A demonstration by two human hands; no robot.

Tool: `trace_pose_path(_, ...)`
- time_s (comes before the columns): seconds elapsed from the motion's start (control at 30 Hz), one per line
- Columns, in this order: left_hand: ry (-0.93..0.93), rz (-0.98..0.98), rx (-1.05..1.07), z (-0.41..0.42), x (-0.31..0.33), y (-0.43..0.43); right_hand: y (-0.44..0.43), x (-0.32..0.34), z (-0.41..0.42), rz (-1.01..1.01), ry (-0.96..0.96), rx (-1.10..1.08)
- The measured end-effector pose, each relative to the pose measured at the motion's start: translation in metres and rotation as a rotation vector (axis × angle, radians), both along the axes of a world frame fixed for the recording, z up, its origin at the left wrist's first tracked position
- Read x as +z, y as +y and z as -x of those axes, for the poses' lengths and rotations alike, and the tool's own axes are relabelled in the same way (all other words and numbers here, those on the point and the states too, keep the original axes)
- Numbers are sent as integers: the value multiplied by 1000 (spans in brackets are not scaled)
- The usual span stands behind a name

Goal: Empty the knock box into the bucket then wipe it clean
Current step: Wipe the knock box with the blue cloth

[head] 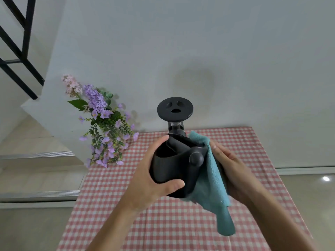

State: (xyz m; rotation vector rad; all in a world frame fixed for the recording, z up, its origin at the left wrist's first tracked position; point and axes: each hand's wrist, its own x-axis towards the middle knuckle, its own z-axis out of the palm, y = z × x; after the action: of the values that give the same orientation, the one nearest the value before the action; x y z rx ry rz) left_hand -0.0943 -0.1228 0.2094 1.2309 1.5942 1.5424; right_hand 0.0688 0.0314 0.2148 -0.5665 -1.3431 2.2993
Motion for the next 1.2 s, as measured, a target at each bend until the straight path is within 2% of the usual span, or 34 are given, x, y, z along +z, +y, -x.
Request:
trace_pose_path(0.07,78,28,-41,4,0,-5,10,5,-10,-134,-79,155)
trace_pose_path(0.27,415,191,-129,9,8,-22,27,15,-22,-804,-444,562)
trace_pose_path(0.43,430,204,-217,4,8,-21,29,13,-3,-1300,-497,435)
trace_pose_path(0.47,422,195,-214,4,8,-21,28,14,0,-1307,-493,420)
trace_pose_path(0.53,484,177,-186,8,7,-22,26,15,0,-1158,-483,434)
trace_pose_path(0.67,945,146,-33,18,0,-22,16,13,-11,-601,-499,646)
trace_pose_path(0.73,993,152,-23,17,-5,-23,14,8,-16,-465,-519,728)
trace_pose_path(0.8,971,153,-27,17,-8,-24,16,4,-17,-527,-534,737)
trace_pose_path(0.87,917,163,-30,16,-8,-24,21,0,-13,-776,-526,689)
trace_pose_path(0.93,745,184,-97,12,-5,-24,28,-1,-6,-1140,-507,604)
trace_pose_path(1.0,491,199,-216,7,-3,-22,34,0,0,-1352,-457,549)
trace_pose_path(1.07,309,177,-270,5,0,-21,35,3,4,-1419,-431,508)
trace_pose_path(1.1,280,168,-265,5,2,-21,35,5,5,-1403,-439,492)
trace_pose_path(1.13,289,168,-253,5,3,-21,33,6,5,-1356,-455,494)
trace_pose_path(1.2,473,165,-179,10,3,-21,27,8,3,-1166,-485,555)
